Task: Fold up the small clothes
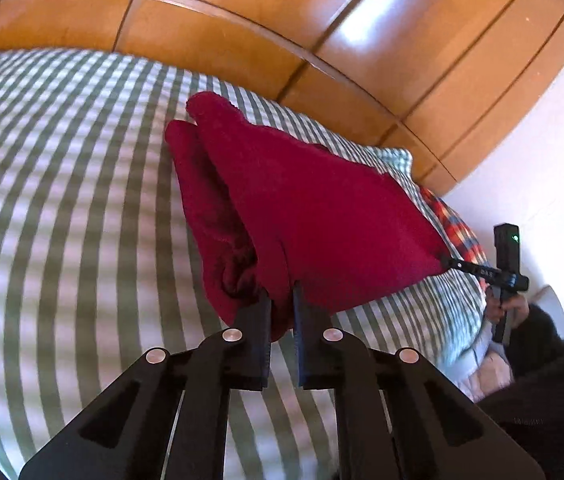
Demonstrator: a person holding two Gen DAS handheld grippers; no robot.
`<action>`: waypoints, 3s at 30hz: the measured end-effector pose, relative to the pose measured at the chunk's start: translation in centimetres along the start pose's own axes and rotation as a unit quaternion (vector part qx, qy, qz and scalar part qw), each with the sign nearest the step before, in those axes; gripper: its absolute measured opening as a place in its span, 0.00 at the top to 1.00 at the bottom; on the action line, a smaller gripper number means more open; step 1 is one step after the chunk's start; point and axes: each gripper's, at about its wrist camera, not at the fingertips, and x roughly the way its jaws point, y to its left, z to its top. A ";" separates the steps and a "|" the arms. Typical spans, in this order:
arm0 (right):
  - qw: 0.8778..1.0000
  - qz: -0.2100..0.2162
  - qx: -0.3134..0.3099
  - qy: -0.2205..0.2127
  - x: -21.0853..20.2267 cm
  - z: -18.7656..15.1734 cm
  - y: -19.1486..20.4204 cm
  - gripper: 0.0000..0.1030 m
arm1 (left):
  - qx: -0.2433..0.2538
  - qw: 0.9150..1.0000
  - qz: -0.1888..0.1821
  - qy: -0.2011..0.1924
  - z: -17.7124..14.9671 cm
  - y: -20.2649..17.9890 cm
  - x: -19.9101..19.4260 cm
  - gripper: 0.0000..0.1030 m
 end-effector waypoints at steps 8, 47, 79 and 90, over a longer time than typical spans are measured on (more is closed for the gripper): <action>0.998 0.012 0.008 0.053 -1.6 -8.7 -0.1 0.91 | -0.063 0.998 -0.001 0.028 -9.5 -1.8 -2.0 0.92; 0.985 -0.107 0.109 -0.081 6.0 5.3 -3.2 0.93 | -0.077 0.983 0.165 -0.035 5.7 2.1 5.4 0.92; 0.994 -0.028 -0.055 -0.093 3.6 -2.1 13.0 0.35 | 0.021 0.998 0.058 -0.006 -9.5 -3.5 -3.3 0.60; 0.996 -0.040 -0.035 -0.068 6.1 -2.5 10.8 0.38 | 0.074 0.994 0.083 0.015 -9.7 -2.5 -3.8 0.93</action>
